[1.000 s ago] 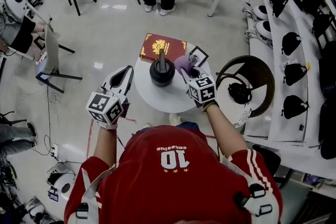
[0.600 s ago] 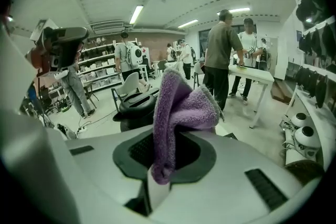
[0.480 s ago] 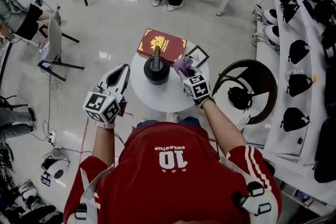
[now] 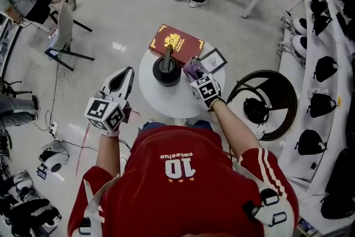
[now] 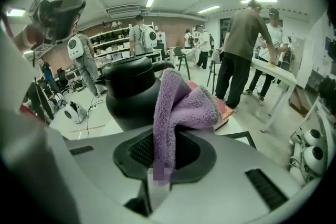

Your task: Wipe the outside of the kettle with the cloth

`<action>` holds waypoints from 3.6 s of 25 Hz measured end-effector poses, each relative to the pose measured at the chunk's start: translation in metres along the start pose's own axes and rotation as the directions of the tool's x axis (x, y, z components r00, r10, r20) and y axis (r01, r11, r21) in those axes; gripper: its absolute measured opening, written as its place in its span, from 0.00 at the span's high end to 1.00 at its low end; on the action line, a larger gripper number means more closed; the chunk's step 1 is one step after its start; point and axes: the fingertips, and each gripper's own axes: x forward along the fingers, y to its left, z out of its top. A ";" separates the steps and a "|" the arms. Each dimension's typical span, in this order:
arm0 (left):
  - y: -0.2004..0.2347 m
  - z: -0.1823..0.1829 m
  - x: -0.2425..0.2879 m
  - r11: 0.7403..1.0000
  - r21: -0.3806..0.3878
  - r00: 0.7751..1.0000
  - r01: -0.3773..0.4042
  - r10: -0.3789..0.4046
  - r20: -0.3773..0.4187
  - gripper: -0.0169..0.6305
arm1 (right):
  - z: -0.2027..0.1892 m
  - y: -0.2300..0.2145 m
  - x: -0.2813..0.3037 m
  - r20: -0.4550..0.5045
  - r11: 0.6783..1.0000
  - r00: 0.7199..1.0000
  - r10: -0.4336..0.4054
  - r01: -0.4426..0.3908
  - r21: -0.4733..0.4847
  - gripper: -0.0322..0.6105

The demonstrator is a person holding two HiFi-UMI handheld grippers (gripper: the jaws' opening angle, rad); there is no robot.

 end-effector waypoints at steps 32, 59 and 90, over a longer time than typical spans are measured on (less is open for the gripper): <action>0.022 -0.016 -0.038 0.998 -0.008 0.998 -0.057 0.056 -0.016 0.96 | -0.036 0.041 0.035 -0.109 0.993 0.991 0.079 -0.088 -0.082 0.86; 0.086 -0.001 -0.122 0.996 -0.013 0.996 0.089 -0.090 -0.011 0.96 | -0.031 0.134 0.036 -0.059 0.972 0.988 -0.144 0.152 0.179 0.86; 0.180 0.005 -0.190 0.993 0.006 0.993 0.114 -0.115 0.006 0.96 | 0.059 0.196 0.090 0.043 0.913 0.968 -0.247 0.218 0.345 0.86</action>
